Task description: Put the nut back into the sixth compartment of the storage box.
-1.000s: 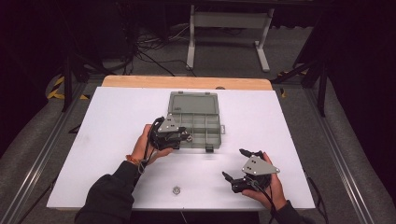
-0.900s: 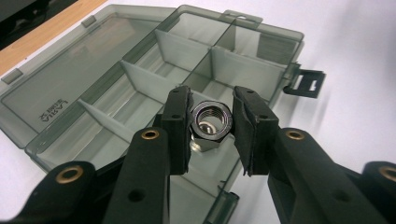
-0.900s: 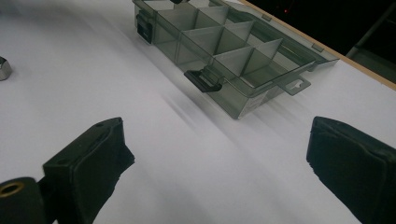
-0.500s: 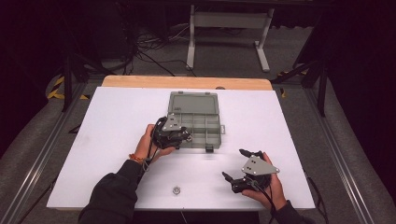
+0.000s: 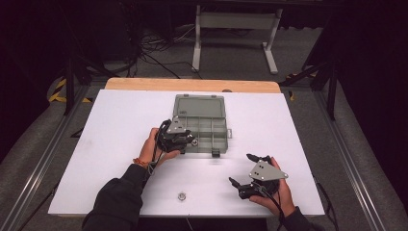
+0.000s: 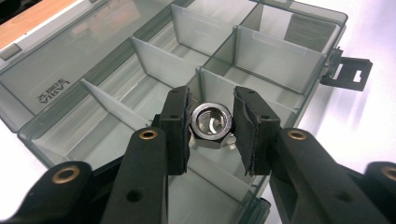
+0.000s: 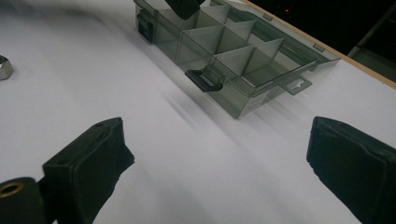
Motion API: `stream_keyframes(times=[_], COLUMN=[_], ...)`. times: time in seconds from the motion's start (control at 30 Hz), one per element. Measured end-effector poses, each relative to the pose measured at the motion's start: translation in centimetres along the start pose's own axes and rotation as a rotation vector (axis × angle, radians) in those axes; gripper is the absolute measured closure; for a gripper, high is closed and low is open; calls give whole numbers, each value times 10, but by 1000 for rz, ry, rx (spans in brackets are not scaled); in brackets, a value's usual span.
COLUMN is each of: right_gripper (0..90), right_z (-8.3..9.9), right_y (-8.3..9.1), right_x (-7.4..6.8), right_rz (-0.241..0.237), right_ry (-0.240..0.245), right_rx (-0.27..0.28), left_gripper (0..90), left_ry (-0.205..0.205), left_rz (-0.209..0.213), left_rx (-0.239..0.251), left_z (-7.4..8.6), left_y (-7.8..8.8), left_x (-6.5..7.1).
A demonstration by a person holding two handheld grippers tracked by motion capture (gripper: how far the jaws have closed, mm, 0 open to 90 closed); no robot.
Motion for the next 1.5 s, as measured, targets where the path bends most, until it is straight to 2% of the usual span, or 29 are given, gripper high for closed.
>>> stream_keyframes(times=[0.27,0.47,0.53,0.57,0.87,1.03,1.27,1.33,1.43,1.5], right_gripper=[53,53,53,53,55,59,58,58,58,58], right_z=[0,-1,-1,-1,-1,-1,-1,-1,-1,-1], right_y=[0,1,1,1,1,1,1,1,1,0], right_x=[1,1,1,1,0,0,2,1,1,0], right_rz=[3,4,3,3,1,1,5,5,2,-1], right_ry=[0,0,-2,-2,-6,-6,-11,-11,-9,-9], right_rx=[2,5,7,7,6,8,11,10,6,4], left_gripper=[670,672,666,664,615,553,444,377,304,226], left_ry=[-8,-52,-78,-78,-139,-152,-156,-157,-143,-140], left_rz=[-6,11,5,5,13,8,35,29,58,69], left_rx=[20,68,71,71,93,108,115,107,94,67], left_z=[-4,-11,-9,-9,7,14,26,31,39,46], left_y=[7,36,46,46,80,92,103,104,102,99], left_x=[1,12,14,14,31,40,57,62,71,77])
Point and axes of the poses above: each handheld gripper's, and its own axes: y roughly backward along the jaws, z roughly out of its underside, x roughly to its right, the point moved 8 cm from there along -y, roughly forward along the jaws, and after that the axes turned 1 degree about -z, right-handed, at the moved point
